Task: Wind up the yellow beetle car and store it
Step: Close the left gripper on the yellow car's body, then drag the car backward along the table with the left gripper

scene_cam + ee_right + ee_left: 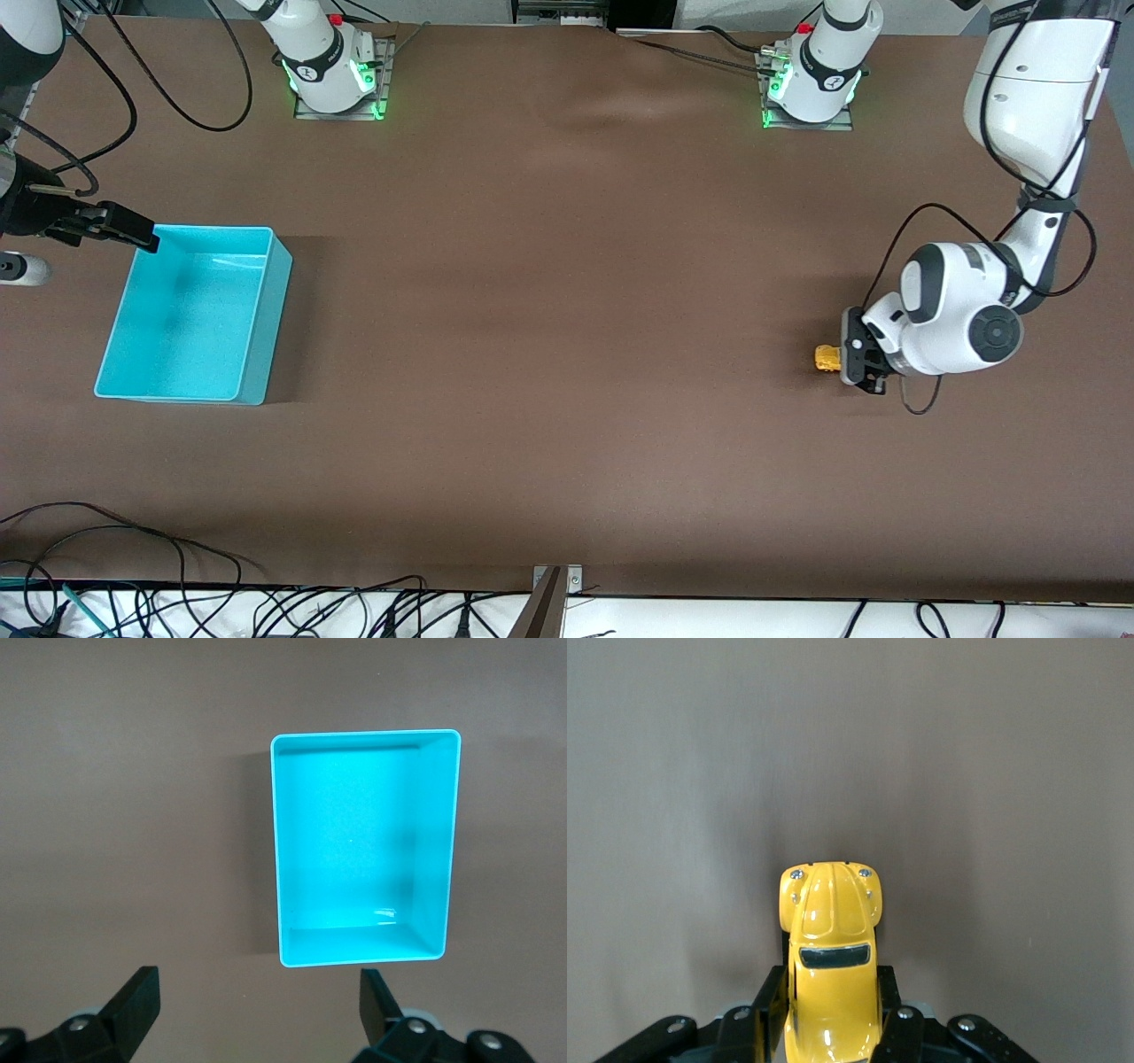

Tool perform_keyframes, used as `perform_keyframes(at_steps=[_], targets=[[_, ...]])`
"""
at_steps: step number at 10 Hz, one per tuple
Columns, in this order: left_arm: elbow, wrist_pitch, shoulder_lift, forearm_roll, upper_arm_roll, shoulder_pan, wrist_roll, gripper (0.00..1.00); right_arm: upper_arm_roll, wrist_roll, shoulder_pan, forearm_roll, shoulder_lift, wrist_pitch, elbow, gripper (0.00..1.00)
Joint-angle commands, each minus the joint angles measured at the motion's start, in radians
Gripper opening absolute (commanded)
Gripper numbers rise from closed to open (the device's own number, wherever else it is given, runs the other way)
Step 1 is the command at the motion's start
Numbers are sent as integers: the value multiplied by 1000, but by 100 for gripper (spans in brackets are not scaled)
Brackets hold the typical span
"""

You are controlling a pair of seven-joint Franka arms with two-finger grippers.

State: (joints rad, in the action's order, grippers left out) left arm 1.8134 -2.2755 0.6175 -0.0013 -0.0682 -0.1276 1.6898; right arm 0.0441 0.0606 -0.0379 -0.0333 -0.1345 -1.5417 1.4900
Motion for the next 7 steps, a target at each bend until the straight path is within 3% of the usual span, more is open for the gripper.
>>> perform_keyframes(at_steps=[1,7], targets=[[-48,-15,87,18,-4,-82,74,15,-1,-13,3,19,6,11,-2,100],[-103,-18,113,58,22,-225,186,13,-1,-13,3,19,6,11,-2,100]])
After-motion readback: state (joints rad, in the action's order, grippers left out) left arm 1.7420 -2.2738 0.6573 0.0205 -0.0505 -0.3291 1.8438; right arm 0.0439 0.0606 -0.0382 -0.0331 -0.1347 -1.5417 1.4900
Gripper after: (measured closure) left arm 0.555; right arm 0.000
